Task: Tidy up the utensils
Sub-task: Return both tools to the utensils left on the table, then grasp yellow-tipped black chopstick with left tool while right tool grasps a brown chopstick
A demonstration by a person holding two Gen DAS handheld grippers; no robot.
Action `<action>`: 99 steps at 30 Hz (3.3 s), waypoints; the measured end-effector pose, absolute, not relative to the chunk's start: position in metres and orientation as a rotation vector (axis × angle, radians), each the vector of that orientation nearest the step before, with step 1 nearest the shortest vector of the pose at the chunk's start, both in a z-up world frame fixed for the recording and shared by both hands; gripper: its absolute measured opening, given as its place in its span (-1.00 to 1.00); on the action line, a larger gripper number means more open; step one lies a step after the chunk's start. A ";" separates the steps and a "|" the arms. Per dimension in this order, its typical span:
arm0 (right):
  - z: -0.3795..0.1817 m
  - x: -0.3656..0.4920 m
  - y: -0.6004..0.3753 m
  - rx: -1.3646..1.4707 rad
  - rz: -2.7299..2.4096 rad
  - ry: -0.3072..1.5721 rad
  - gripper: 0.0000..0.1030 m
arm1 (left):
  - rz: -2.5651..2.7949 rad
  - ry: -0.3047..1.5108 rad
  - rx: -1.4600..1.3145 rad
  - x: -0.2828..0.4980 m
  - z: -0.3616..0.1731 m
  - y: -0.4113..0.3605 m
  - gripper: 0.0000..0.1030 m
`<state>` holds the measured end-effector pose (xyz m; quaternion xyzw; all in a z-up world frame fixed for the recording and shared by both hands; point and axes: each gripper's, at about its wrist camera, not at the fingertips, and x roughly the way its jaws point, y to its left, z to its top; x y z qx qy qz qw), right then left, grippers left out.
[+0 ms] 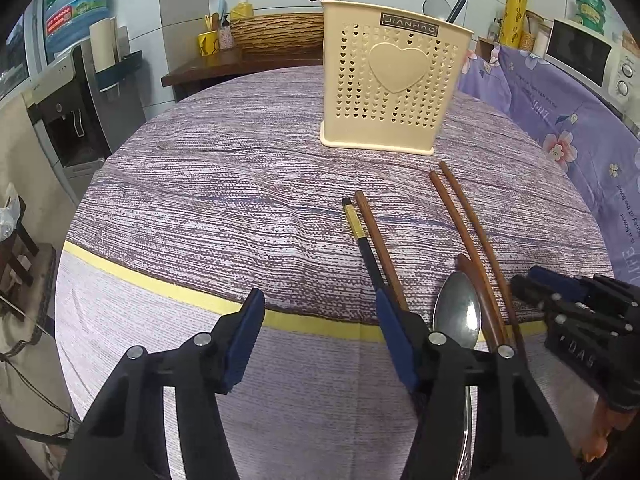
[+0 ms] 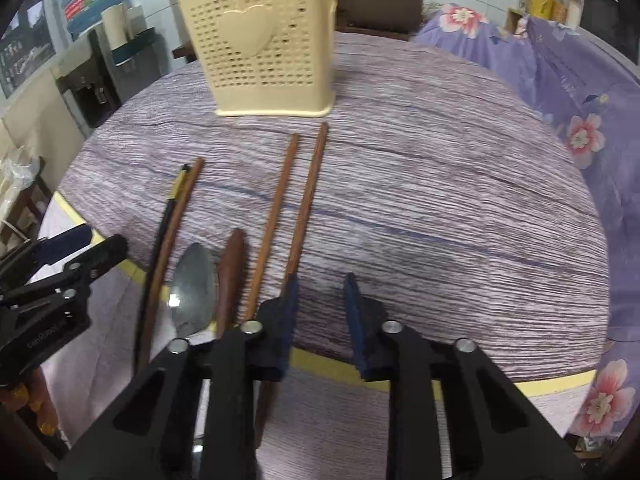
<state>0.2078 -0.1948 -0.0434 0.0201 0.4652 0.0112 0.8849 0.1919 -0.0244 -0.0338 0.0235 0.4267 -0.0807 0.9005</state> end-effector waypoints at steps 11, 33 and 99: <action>-0.038 0.202 -0.207 0.124 0.050 0.938 -0.58 | -0.212 0.925 0.045 0.196 -0.041 -0.041 -0.18; -0.029 0.227 -0.215 0.156 0.087 0.932 -0.58 | -0.151 0.944 -0.034 0.220 -0.035 -0.016 -0.36; 0.107 0.259 -0.241 0.161 0.108 0.555 -0.86 | -0.180 0.671 -0.053 0.253 0.084 -0.010 -0.84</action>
